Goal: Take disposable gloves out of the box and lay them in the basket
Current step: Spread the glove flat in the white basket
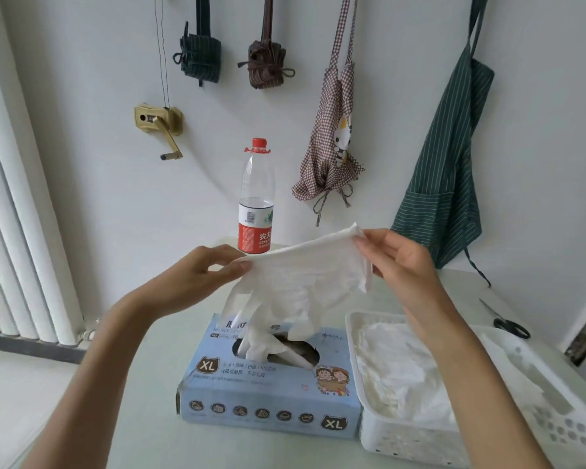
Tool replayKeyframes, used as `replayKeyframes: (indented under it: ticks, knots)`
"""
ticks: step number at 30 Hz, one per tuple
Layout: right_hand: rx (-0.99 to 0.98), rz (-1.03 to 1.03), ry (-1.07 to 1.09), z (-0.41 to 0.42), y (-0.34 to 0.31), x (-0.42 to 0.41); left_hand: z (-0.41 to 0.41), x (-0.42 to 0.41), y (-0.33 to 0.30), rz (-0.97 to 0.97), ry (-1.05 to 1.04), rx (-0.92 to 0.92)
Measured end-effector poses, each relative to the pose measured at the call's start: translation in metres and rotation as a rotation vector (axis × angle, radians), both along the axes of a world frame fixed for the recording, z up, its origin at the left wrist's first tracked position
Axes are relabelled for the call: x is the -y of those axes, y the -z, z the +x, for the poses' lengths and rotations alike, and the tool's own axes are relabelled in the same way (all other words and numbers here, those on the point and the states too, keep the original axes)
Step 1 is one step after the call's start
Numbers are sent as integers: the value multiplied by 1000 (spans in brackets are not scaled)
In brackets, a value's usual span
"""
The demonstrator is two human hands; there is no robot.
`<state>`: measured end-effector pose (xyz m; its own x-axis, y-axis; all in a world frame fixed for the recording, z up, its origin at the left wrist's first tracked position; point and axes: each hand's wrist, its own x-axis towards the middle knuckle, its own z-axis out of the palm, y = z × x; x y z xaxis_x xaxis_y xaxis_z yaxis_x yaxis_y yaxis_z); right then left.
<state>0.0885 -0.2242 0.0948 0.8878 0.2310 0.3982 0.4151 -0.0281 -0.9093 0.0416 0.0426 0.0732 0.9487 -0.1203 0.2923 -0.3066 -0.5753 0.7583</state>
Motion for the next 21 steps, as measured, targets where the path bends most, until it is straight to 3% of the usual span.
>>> replayKeyframes:
  ticks: [5, 14, 21]
  knots:
    - [236, 127, 198, -7, -28, 16, 5, 31, -23, -117, -32, 175]
    - [271, -76, 456, -16, -11, 88, 29, 101, -4, -89, -13, 156]
    - [391, -64, 420, -57, -15, 103, 0, 126, -3, -206, -172, 468]
